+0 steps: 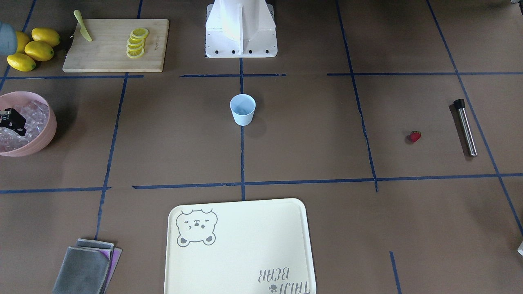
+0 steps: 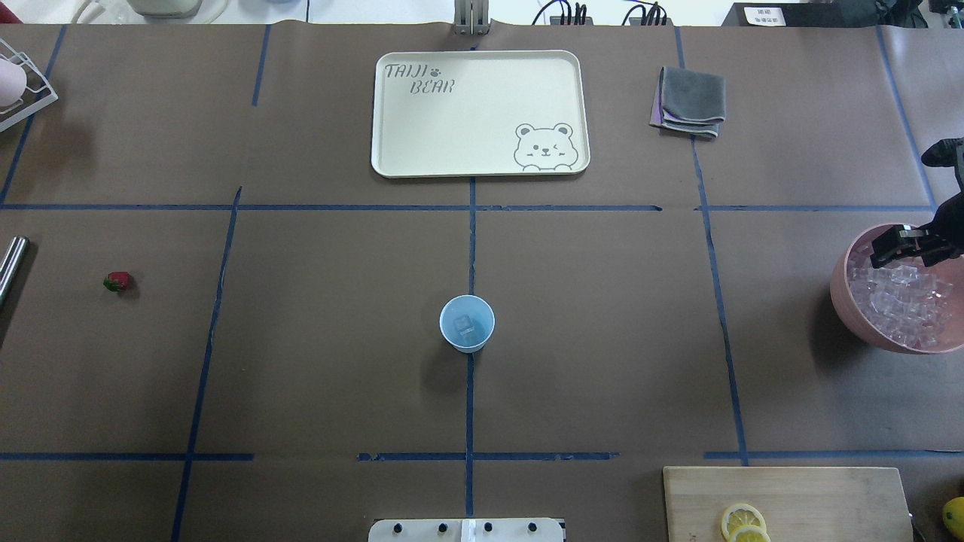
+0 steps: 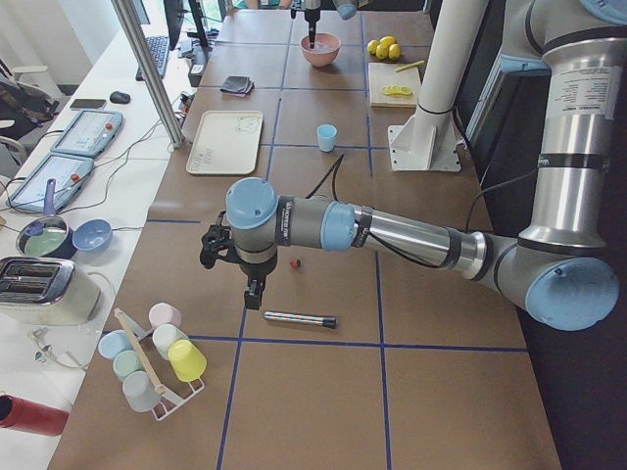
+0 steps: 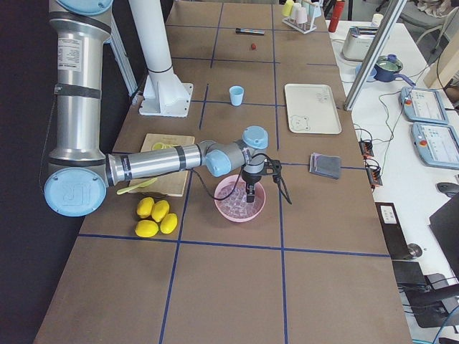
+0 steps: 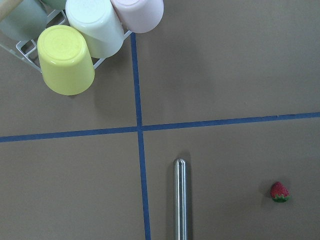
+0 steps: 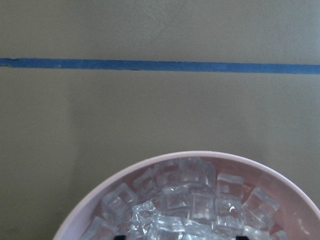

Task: Mash ice and strawberries in cup
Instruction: 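Lower the right gripper into the bowl to grasp an ice cube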

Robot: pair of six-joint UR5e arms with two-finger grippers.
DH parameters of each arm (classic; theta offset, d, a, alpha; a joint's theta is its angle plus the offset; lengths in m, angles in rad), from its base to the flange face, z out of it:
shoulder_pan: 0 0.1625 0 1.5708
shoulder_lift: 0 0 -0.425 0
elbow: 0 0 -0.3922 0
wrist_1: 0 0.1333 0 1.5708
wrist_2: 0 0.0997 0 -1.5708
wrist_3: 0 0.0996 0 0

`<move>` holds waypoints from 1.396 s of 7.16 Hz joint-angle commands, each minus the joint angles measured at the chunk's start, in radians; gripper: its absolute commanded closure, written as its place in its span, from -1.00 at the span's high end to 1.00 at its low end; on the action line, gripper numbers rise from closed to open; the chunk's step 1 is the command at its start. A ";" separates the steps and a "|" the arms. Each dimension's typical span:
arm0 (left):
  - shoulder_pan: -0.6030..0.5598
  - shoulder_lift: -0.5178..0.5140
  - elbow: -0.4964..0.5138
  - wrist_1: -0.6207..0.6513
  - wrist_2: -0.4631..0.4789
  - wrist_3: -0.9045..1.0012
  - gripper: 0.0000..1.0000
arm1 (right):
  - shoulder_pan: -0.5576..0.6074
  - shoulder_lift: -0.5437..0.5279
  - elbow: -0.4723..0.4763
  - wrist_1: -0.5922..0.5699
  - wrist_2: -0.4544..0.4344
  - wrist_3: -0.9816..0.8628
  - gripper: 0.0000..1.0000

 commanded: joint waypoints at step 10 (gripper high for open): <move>0.000 -0.003 -0.014 0.003 -0.002 0.000 1.00 | -0.004 -0.009 -0.022 0.000 0.004 0.005 0.49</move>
